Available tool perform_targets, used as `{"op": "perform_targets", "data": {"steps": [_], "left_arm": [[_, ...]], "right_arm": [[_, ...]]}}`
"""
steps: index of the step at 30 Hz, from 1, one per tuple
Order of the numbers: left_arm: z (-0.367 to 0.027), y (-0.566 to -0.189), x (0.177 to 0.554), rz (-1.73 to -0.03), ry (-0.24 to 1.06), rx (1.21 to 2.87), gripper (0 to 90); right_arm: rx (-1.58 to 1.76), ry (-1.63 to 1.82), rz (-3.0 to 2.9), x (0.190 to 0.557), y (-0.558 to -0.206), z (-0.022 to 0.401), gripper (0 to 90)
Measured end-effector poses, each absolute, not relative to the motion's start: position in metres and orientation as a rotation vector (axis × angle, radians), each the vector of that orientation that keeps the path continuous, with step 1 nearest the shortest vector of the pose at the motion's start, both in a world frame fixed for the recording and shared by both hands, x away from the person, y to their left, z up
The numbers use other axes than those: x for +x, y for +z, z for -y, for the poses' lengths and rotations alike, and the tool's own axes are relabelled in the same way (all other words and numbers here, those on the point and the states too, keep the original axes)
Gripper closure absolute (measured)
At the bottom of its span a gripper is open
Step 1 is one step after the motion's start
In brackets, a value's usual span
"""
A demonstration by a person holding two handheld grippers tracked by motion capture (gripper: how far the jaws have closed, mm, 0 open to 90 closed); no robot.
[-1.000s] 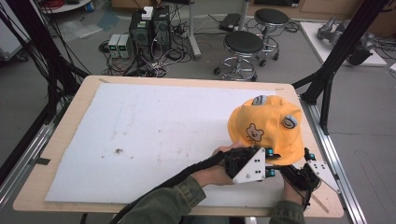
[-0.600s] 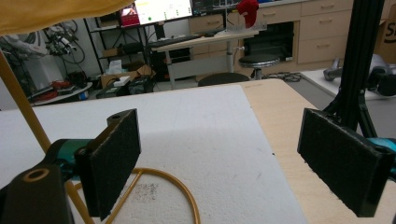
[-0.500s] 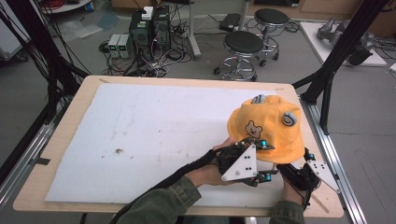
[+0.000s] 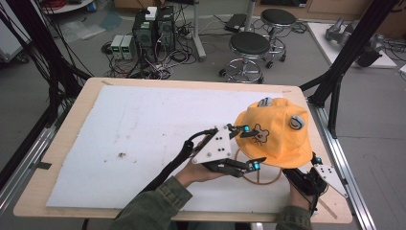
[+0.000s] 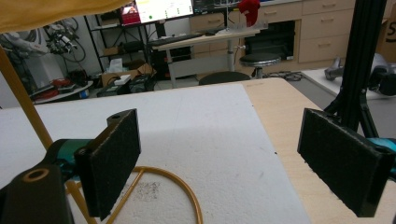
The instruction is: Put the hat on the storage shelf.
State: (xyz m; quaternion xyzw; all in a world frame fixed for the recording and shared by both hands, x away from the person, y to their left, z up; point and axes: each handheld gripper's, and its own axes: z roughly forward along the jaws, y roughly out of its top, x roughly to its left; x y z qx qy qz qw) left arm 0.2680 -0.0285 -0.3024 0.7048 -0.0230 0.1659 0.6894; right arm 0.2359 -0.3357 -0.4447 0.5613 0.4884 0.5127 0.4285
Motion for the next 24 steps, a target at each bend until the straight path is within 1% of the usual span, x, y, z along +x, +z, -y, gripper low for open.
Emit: {"op": "perform_targets", "data": {"steps": [4, 7, 13, 24], "left_arm": [[0.013, -0.301, 0.276, -0.01, 0.333, 1.541, 34.6], [0.002, -0.3, 0.28, -0.049, 0.333, 1.531, 34.5], [-0.02, -0.298, 0.286, -0.123, 0.356, 1.506, 34.2], [-0.055, -0.298, 0.288, -0.193, 0.427, 1.491, 34.0]], "right_arm": [[1.404, 1.285, -1.214, 0.236, -0.445, 0.336, 12.2], [1.402, 1.284, -1.221, 0.236, -0.445, 0.335, 12.2], [1.391, 1.283, -1.237, 0.237, -0.445, 0.334, 12.2], [1.388, 1.29, -1.243, 0.237, -0.445, 0.333, 12.2]]}}
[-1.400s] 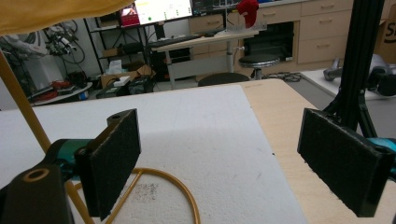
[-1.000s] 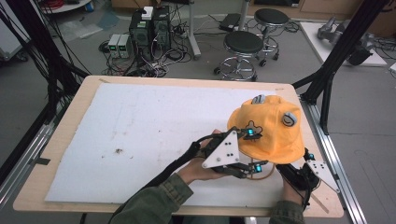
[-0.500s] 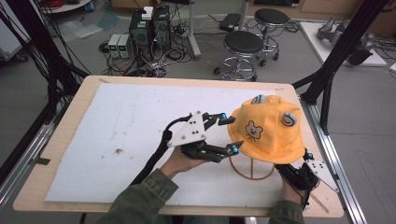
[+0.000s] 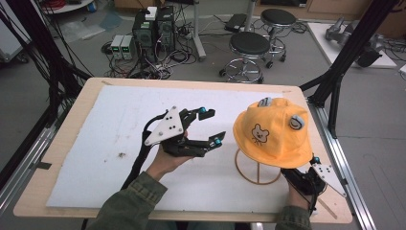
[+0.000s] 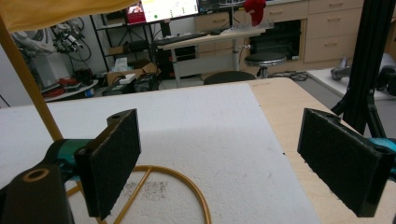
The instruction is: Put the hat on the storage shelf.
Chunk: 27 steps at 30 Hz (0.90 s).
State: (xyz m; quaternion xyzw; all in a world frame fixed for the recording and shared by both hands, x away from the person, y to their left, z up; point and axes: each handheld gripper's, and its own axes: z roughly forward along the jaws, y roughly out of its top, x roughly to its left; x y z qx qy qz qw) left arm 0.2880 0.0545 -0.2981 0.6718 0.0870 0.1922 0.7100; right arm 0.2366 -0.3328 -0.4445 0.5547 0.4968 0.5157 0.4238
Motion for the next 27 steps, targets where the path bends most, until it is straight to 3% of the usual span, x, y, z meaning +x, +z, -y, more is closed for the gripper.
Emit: {"op": "perform_targets", "data": {"steps": [27], "left_arm": [[-0.144, -0.315, 0.291, -0.438, 0.602, 1.46, 33.5]], "right_arm": [[1.39, 1.29, -1.258, 0.237, -0.445, 0.33, 12.2]]}}
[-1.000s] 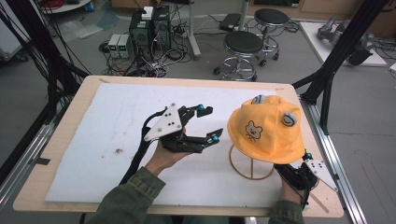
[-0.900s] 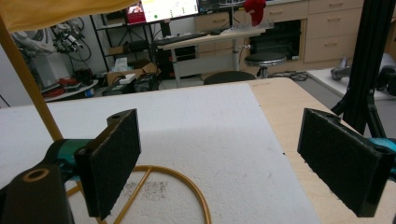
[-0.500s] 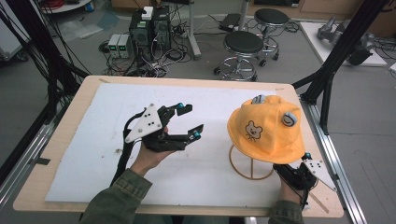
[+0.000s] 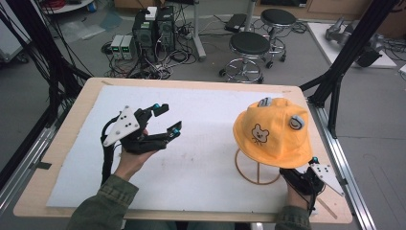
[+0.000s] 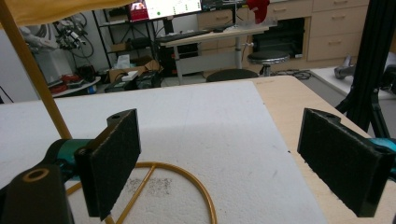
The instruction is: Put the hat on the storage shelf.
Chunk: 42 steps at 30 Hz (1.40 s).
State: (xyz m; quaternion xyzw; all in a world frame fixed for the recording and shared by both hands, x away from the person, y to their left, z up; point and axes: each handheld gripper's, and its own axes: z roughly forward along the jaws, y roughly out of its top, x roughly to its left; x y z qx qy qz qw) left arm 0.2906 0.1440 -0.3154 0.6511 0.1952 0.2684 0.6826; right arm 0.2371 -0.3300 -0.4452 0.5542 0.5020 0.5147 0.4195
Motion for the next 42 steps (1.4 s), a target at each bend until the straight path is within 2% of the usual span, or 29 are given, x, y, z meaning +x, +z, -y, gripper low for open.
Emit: {"op": "perform_targets", "data": {"steps": [8, 28, 42], "left_arm": [[-0.187, -0.336, 0.281, -0.558, 0.692, 1.402, 33.0], [-0.271, -0.375, 0.279, -0.897, 0.794, 1.264, 31.8], [-0.308, -0.407, 0.272, -1.095, 0.991, 1.227, 29.6]], "right_arm": [[1.393, 1.288, -1.259, 0.237, -0.446, 0.331, 12.2], [1.401, 1.287, -1.248, 0.236, -0.447, 0.331, 12.3], [1.402, 1.288, -1.225, 0.234, -0.446, 0.331, 12.8]]}}
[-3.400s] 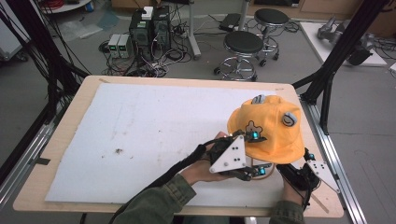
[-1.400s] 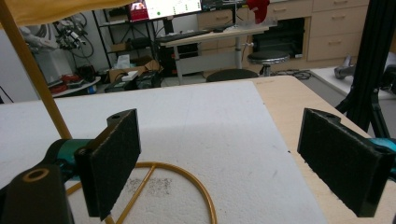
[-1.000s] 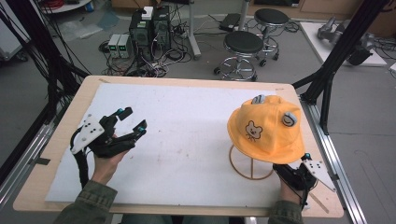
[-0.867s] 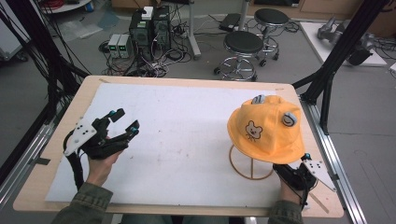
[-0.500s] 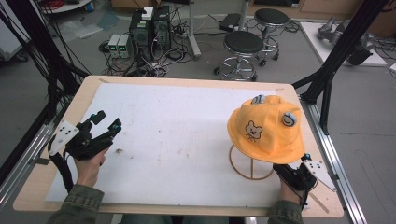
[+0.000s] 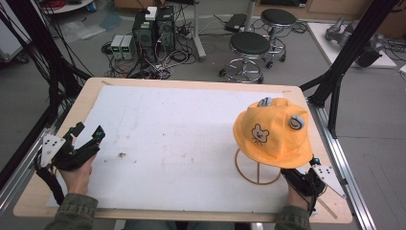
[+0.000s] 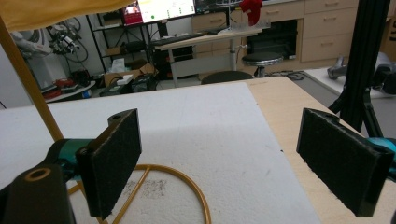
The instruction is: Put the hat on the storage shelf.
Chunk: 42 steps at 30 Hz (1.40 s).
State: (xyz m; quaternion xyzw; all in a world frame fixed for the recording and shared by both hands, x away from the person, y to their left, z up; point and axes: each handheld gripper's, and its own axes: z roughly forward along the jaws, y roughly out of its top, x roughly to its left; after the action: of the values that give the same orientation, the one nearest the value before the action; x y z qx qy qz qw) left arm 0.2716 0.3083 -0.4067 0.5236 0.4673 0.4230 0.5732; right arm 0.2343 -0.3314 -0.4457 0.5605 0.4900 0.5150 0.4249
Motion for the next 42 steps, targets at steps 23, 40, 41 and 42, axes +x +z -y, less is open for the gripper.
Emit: {"op": "perform_targets", "data": {"steps": [23, 40, 41, 42], "left_arm": [[-0.323, -0.44, 0.25, -1.222, 1.086, 1.198, 28.2], [-0.324, -0.443, 0.244, -1.213, 1.054, 1.184, 28.3], [-0.323, -0.443, 0.244, -1.213, 1.052, 1.184, 28.3], [-0.323, -0.443, 0.244, -1.212, 1.049, 1.185, 28.3]], "right_arm": [[1.396, 1.295, -1.218, 0.232, -0.445, 0.331, 12.8], [1.396, 1.309, -1.243, 0.237, -0.446, 0.328, 12.8], [1.395, 1.304, -1.249, 0.237, -0.446, 0.329, 12.8], [1.396, 1.302, -1.251, 0.237, -0.447, 0.329, 12.8]]}}
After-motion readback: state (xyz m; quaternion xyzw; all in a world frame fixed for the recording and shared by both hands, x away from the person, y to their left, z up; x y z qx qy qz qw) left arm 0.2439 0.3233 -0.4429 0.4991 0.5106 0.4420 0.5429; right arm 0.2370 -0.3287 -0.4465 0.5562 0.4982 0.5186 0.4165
